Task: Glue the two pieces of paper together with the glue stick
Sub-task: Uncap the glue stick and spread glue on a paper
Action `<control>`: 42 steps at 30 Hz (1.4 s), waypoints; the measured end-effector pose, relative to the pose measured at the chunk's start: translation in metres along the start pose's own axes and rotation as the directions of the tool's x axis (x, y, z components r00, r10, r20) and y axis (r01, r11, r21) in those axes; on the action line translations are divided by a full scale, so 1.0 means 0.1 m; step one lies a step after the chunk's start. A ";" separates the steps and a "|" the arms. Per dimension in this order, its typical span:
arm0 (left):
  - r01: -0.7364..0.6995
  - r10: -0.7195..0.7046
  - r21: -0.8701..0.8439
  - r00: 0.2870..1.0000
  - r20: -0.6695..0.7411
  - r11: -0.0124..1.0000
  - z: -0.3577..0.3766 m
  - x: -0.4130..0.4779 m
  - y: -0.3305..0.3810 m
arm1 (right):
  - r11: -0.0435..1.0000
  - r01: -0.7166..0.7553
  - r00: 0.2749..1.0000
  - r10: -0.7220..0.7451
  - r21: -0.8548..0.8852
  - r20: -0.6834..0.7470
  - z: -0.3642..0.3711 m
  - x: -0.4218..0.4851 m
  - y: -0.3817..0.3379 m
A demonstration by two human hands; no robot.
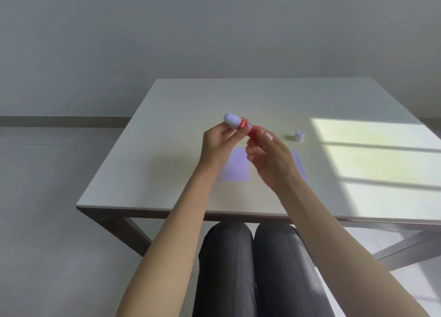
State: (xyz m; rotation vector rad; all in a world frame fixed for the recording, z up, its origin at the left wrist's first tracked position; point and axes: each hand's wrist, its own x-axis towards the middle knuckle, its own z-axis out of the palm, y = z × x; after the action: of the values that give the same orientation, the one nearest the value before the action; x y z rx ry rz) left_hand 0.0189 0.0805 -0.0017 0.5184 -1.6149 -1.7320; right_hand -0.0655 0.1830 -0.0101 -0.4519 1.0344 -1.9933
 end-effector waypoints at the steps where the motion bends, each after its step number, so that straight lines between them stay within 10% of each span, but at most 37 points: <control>1: -0.031 0.027 0.162 0.999 0.026 0.986 -0.10 0.05 0.01 | 1.000 0.010 0.998 -0.008 0.026 -0.059 -0.01 0.05 -0.04; 5: -0.059 -0.148 0.757 0.968 0.202 0.651 -0.65 0.20 -0.05 | 0.999 -0.025 0.965 0.019 -0.021 -0.261 -0.11 0.26 -0.22; 8: -0.126 -0.313 0.886 0.905 0.286 0.446 -0.81 0.21 -0.20 | 0.908 -0.061 0.973 -0.038 -0.415 -0.226 -0.06 0.37 -0.18; 12: -0.159 -0.356 0.906 0.882 0.309 0.393 -0.79 0.17 -0.36 | 0.581 0.096 0.975 -0.220 -0.808 -0.042 0.09 0.40 0.01; 22: -0.234 -0.373 0.920 0.861 0.346 0.313 -0.81 0.17 -0.43 | 0.086 0.356 0.912 -0.250 -0.931 0.326 0.13 0.22 0.32; 32: -0.217 -0.383 0.917 0.858 0.343 0.335 -0.81 0.15 -0.41 | 0.428 0.199 0.971 -0.206 -0.882 0.119 -0.05 0.40 -0.02; 42: -0.204 -0.390 0.919 0.859 0.333 0.336 -0.83 0.16 -0.46 | 0.350 0.374 0.923 -0.047 -0.859 0.382 -0.06 0.13 0.07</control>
State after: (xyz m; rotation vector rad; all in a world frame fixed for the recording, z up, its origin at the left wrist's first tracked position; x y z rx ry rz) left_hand 0.0567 0.0103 -0.0557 0.7122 -3.0582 -0.7570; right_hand -0.0732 0.1734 -0.0196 -1.5291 1.9327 -1.2349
